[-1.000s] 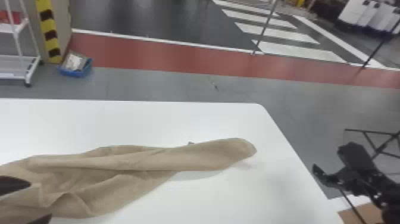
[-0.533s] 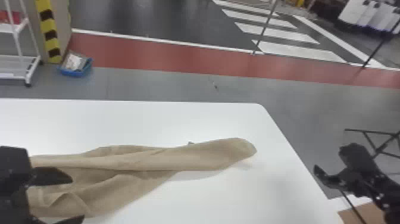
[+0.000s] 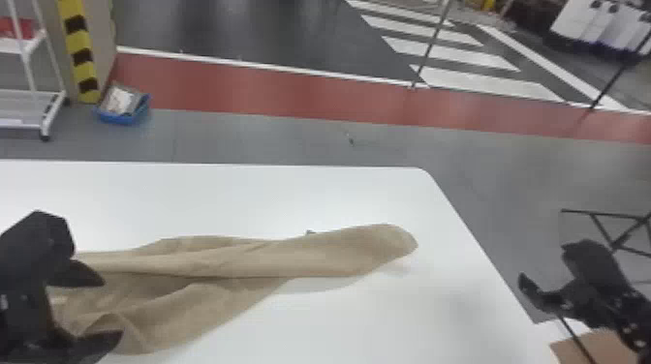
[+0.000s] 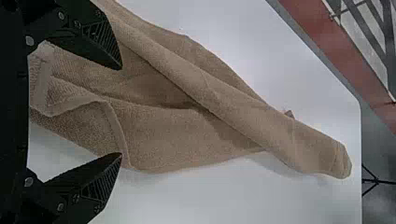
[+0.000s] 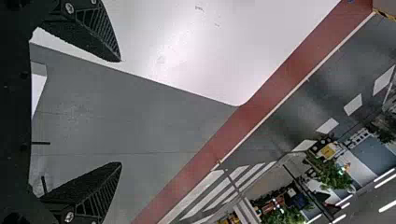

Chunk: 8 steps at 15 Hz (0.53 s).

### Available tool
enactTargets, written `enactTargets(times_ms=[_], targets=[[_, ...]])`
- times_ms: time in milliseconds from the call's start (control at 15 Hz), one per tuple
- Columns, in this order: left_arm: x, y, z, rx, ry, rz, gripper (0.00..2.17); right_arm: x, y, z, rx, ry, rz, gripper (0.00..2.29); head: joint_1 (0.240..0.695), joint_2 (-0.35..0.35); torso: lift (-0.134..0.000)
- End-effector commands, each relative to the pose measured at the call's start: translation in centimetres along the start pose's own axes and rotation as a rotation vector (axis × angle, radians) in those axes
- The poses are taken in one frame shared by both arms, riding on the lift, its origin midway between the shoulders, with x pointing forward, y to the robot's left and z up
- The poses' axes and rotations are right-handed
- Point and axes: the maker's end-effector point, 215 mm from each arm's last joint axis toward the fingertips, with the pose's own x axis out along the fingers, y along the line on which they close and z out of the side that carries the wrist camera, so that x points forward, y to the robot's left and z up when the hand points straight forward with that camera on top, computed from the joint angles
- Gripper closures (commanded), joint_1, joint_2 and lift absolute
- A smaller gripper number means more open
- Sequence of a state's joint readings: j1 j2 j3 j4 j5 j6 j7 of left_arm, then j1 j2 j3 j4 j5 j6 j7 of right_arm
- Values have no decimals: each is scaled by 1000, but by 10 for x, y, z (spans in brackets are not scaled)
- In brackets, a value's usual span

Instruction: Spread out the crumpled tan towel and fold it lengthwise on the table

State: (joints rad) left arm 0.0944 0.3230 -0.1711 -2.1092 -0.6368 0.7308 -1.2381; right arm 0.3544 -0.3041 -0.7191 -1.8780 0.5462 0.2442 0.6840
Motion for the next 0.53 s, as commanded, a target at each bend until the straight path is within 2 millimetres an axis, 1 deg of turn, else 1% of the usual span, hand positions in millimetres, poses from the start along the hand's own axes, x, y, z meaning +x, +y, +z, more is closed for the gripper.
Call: enactTargets(times_ms=[0,67,133,200,267,400,467], targets=[[-11,18,-24,-32,25,26,269,-1,1,-5,0,-2,5,97,695,-350,-124],[-16,24,-34,-42,38,37,272,-1,1,-7,-2,-1,3,97,695,-350,-124],[-18,26,-42,-52,50,34,336,-1,2,-6,-1,-5,5,97,695,-350,-124],[-21,25,-47,-59,58,20,505,-1,2,-6,0,-6,5,97,695,-350,-124],[-21,23,-52,-69,62,9,724,0,3,-5,-1,-7,7,97,695,-350,-124],[-20,20,-57,-77,73,-7,1247,0,4,-4,-1,-9,8,97,695,-350,-124],[-22,21,-61,-79,75,-1,1440,1,5,-5,2,-7,10,97,695,-350,-124]])
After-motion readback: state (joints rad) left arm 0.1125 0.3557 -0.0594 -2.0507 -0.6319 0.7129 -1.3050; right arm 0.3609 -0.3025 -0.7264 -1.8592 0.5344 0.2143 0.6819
